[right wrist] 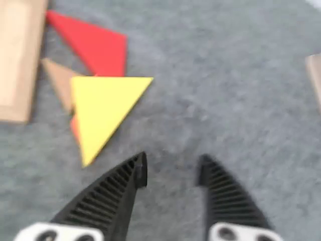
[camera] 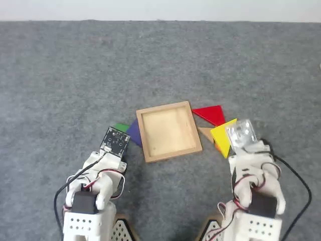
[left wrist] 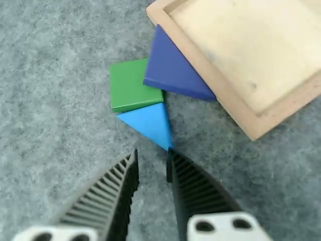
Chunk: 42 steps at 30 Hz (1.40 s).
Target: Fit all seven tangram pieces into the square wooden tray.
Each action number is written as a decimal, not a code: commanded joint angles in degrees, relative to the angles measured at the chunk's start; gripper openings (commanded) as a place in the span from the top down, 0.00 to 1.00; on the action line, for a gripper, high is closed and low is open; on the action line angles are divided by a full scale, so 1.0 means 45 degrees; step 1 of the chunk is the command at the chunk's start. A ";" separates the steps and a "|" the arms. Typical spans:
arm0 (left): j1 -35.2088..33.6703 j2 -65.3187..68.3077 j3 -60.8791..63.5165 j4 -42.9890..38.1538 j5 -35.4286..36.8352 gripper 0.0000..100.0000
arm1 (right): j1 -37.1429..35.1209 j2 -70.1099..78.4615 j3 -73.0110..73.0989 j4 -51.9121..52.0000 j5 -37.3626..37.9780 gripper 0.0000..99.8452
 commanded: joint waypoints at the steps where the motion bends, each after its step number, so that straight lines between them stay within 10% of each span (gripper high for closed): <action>1: -0.0039 -0.0234 -0.0127 0.0098 -0.0078 0.91 | -0.1065 0.4230 -0.2676 -0.0615 -0.1289 0.77; 17: -0.0039 -0.0234 -0.0127 0.0098 -0.0078 0.91 | -0.2569 2.0679 -1.2679 -0.1084 -0.8049 0.69; 42: -0.0039 -0.0234 -0.0127 0.0098 -0.0078 0.91 | -0.3389 2.1460 -1.1780 -0.1709 -1.0276 0.68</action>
